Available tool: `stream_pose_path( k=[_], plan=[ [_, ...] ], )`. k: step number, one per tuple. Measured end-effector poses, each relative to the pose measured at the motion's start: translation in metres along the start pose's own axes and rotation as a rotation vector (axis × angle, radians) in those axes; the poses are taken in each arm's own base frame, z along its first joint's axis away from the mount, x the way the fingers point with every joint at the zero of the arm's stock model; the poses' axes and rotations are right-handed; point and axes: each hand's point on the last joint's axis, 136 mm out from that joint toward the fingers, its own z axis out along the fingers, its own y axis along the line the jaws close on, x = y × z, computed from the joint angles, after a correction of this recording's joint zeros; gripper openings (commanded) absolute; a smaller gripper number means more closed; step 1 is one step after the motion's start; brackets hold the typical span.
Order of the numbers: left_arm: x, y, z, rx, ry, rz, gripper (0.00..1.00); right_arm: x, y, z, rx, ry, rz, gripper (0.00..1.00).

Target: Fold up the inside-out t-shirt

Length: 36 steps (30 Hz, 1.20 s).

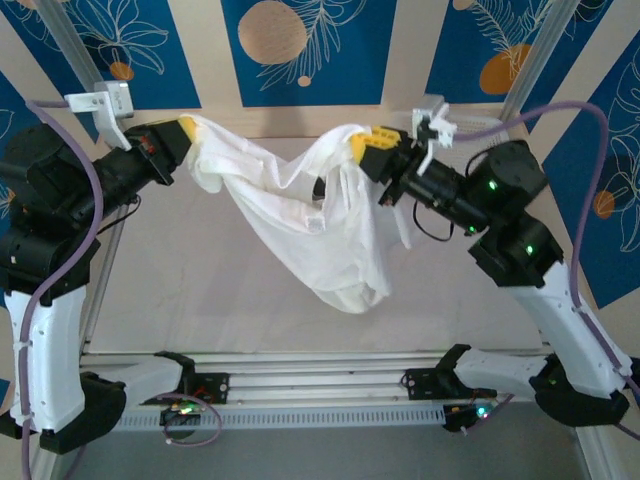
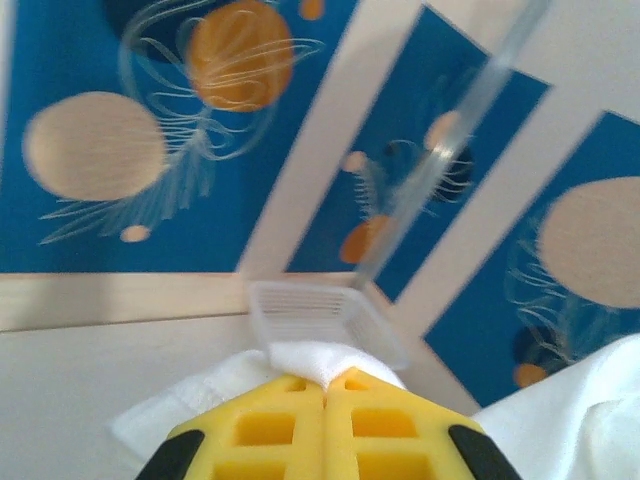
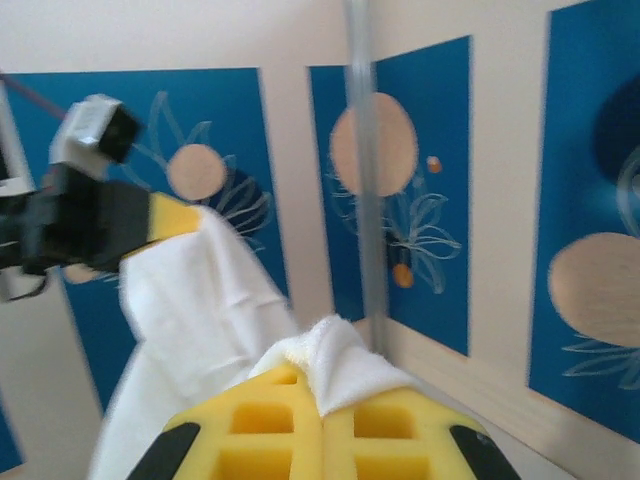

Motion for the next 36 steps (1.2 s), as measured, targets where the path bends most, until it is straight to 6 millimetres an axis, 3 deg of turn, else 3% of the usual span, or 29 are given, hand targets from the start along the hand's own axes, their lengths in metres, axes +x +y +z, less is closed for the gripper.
stream_pose_path(
  k=[3, 6, 8, 10, 11, 13, 14, 16, 17, 22, 25, 28, 32, 36],
  plan=[
    [0.014, 0.045, 0.014, -0.202, 0.025, 0.028, 0.00, 0.036, -0.055, 0.039, 0.116, 0.123, 0.072, 0.00],
    [0.065, 0.113, 0.048, -0.394, 0.162, 0.012, 0.00, 0.124, -0.118, 0.074, 0.196, 0.344, 0.216, 0.00],
    [0.125, 0.165, 0.074, -0.496, 0.309, -0.036, 0.00, 0.212, -0.153, 0.089, 0.228, 0.547, 0.342, 0.12],
    [0.195, 0.211, 0.094, -0.570, 0.472, -0.101, 0.00, 0.293, -0.174, 0.088, 0.252, 0.736, 0.459, 0.30],
    [0.231, 0.229, 0.099, -0.598, 0.555, -0.139, 0.00, 0.335, -0.179, 0.081, 0.265, 0.837, 0.522, 0.34],
    [0.293, 0.252, 0.097, -0.637, 0.697, -0.210, 0.00, 0.387, -0.179, 0.066, 0.282, 0.969, 0.598, 0.39],
    [0.314, 0.257, 0.094, -0.649, 0.745, -0.235, 0.00, 0.406, -0.175, 0.054, 0.291, 1.023, 0.633, 0.41],
    [0.333, 0.262, 0.086, -0.665, 0.785, -0.258, 0.00, 0.422, -0.165, 0.037, 0.295, 1.070, 0.656, 0.42],
    [0.333, 0.262, 0.085, -0.666, 0.781, -0.259, 0.00, 0.424, -0.162, 0.027, 0.306, 1.077, 0.653, 0.43],
    [0.309, 0.256, 0.085, -0.652, 0.686, -0.220, 0.00, 0.412, -0.156, -0.016, 0.395, 1.002, 0.558, 0.50],
    [0.299, 0.252, 0.084, -0.640, 0.654, -0.199, 0.00, 0.423, -0.170, -0.042, 0.488, 0.966, 0.543, 0.52],
    [0.297, 0.252, 0.085, -0.635, 0.650, -0.191, 0.00, 0.447, -0.192, -0.065, 0.589, 0.989, 0.571, 0.62],
    [0.298, 0.252, 0.085, -0.633, 0.651, -0.188, 0.00, 0.471, -0.219, -0.075, 0.664, 1.019, 0.595, 0.65],
    [0.298, 0.252, 0.085, -0.631, 0.654, -0.181, 0.00, 0.491, -0.234, -0.068, 0.680, 1.058, 0.614, 0.63]
  ],
)
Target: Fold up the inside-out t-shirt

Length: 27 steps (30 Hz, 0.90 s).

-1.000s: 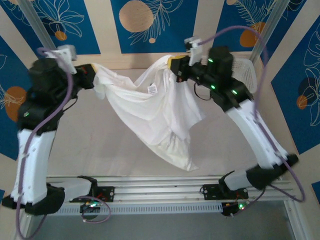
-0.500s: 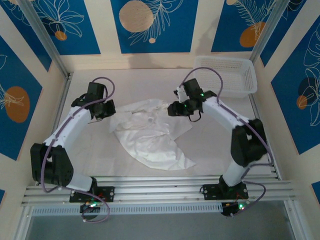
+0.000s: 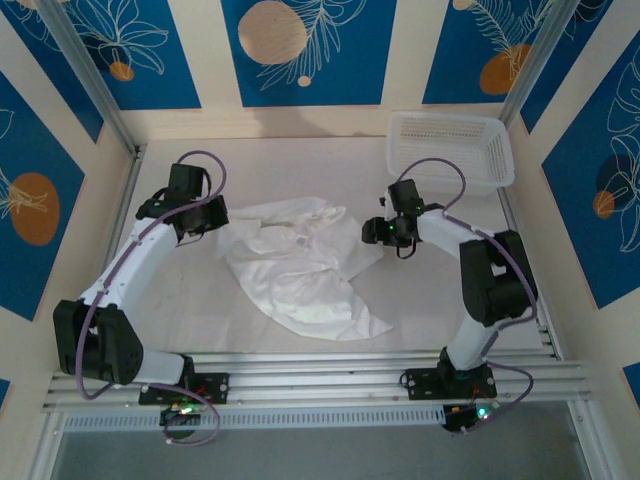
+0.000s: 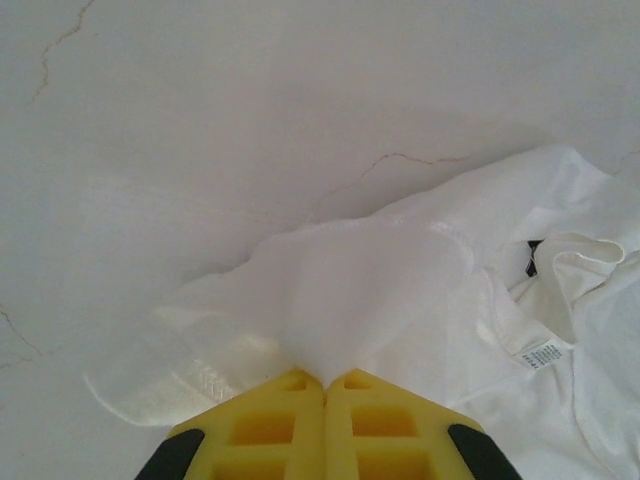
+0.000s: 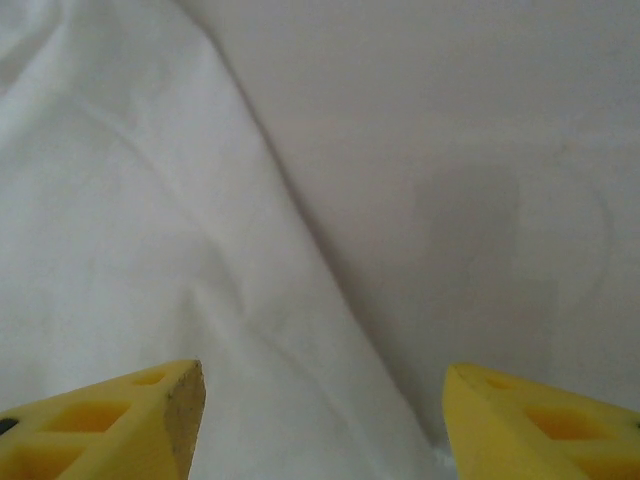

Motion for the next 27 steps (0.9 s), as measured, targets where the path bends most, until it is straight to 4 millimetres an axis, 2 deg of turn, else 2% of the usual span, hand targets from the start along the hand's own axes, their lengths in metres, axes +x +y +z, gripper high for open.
stream_pose_path(
  k=[3, 7, 10, 15, 19, 21, 23, 24, 25, 27],
  plan=[
    [0.002, 0.001, 0.001, -0.002, 0.003, 0.006, 0.00, 0.002, -0.001, 0.012, -0.002, 0.029, 0.005, 0.60],
    [0.004, 0.002, 0.002, -0.005, 0.010, 0.007, 0.00, 0.007, -0.002, 0.018, 0.001, 0.051, 0.016, 0.48],
    [0.004, 0.002, 0.002, -0.005, 0.010, 0.007, 0.00, 0.010, -0.001, 0.021, -0.005, 0.067, 0.023, 0.34],
    [0.004, 0.002, 0.002, -0.003, 0.009, -0.001, 0.00, 0.015, 0.004, 0.025, -0.013, 0.092, 0.021, 0.00],
    [0.002, 0.000, -0.002, 0.013, 0.017, -0.023, 0.00, 0.010, 0.010, 0.012, -0.013, 0.087, 0.006, 0.00],
    [-0.009, -0.005, -0.014, 0.031, 0.004, -0.030, 0.00, -0.003, 0.019, -0.011, -0.021, 0.040, -0.015, 0.00],
    [-0.033, -0.013, -0.039, 0.059, -0.055, -0.033, 0.00, -0.031, 0.034, -0.059, -0.043, -0.079, -0.052, 0.00],
    [-0.047, -0.019, -0.058, 0.079, -0.101, -0.033, 0.00, -0.048, 0.045, -0.089, -0.062, -0.165, -0.076, 0.00],
    [-0.064, -0.026, -0.081, 0.101, -0.160, -0.030, 0.00, -0.067, 0.057, -0.130, -0.087, -0.276, -0.103, 0.00],
    [-0.097, -0.043, -0.140, 0.160, -0.306, -0.016, 0.00, -0.094, 0.079, -0.216, -0.133, -0.505, -0.158, 0.00]
  ],
)
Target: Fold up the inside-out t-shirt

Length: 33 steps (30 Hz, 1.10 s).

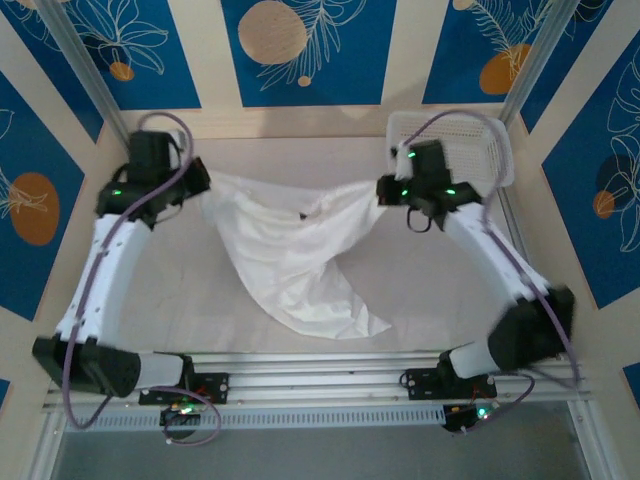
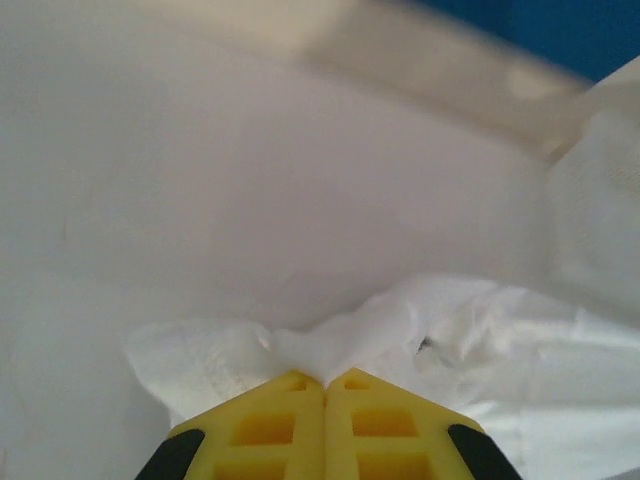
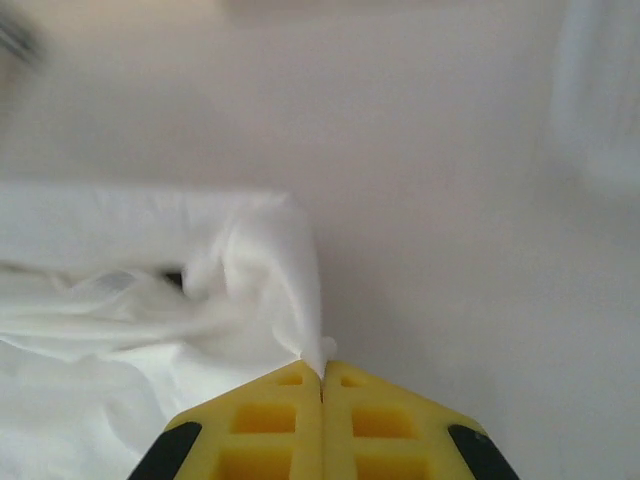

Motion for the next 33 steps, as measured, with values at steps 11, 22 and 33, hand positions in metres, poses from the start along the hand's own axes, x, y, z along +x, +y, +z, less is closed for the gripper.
stream_pose_path(
  k=[11, 22, 33],
  plan=[
    [-0.111, -0.090, -0.314, 0.365, -0.733, 0.062, 0.00, -0.137, 0.092, -0.374, -0.173, -1.002, -0.207, 0.00],
    [-0.114, -0.110, -0.356, 0.490, -0.777, 0.055, 0.00, -0.164, 0.116, -0.455, -0.185, -1.188, -0.292, 0.00],
    [-0.119, -0.081, -0.243, 0.276, -0.607, 0.043, 0.00, -0.218, 0.099, -0.332, -0.089, -0.997, -0.297, 0.00]
  ],
)
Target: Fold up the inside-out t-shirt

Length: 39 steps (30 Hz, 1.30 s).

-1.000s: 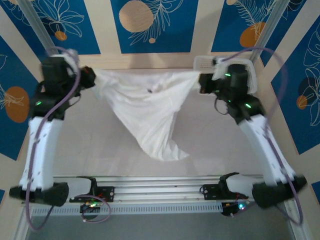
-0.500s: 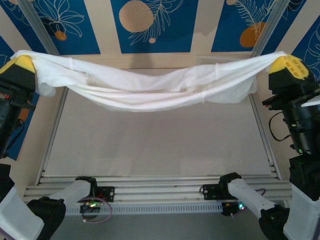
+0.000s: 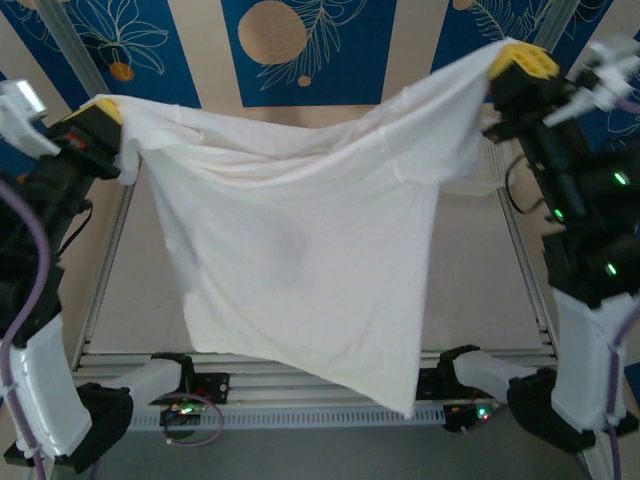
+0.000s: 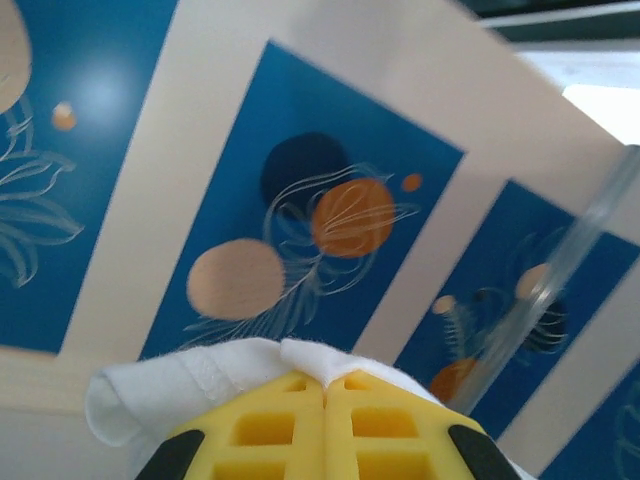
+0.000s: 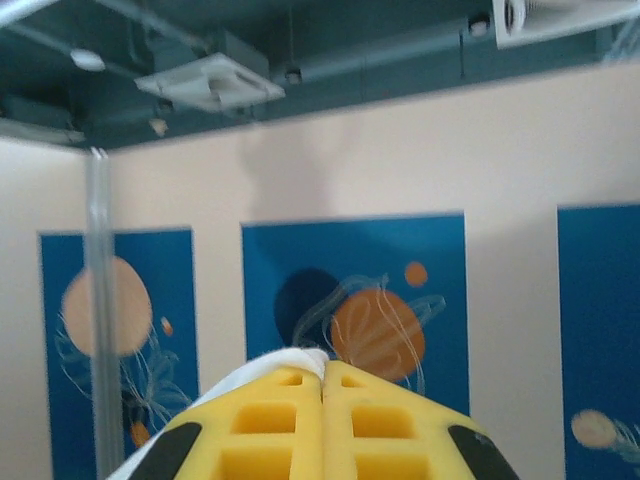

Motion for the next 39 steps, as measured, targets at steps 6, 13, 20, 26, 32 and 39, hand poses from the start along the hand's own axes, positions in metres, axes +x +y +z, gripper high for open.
stream_pose_path(
  k=[6, 13, 20, 26, 32, 39],
  plan=[
    [0.104, 0.093, 0.115, -0.248, 0.251, 0.027, 0.00, 0.174, -0.071, 0.109, 0.115, 0.332, 0.025, 0.03],
    [0.337, 0.274, 0.230, -0.537, 0.701, -0.154, 0.88, 0.470, -0.115, 0.177, 0.101, 0.876, 0.172, 0.62],
    [0.379, 0.269, 0.240, -0.402, 0.773, -0.268, 0.99, 0.521, -0.100, 0.150, 0.064, 1.087, 0.295, 0.63],
    [0.282, 0.153, 0.203, -0.057, 0.589, -0.177, 0.99, 0.409, -0.056, 0.090, 0.010, 1.022, 0.372, 0.63],
    [0.261, -0.008, 0.094, 0.415, 0.517, 0.144, 0.99, 0.370, 0.009, -0.031, -0.027, 0.991, 0.424, 0.62],
    [0.311, -0.040, 0.006, 0.654, 0.627, 0.465, 0.96, 0.479, 0.064, -0.183, 0.135, 1.379, 0.615, 0.60]
  ],
)
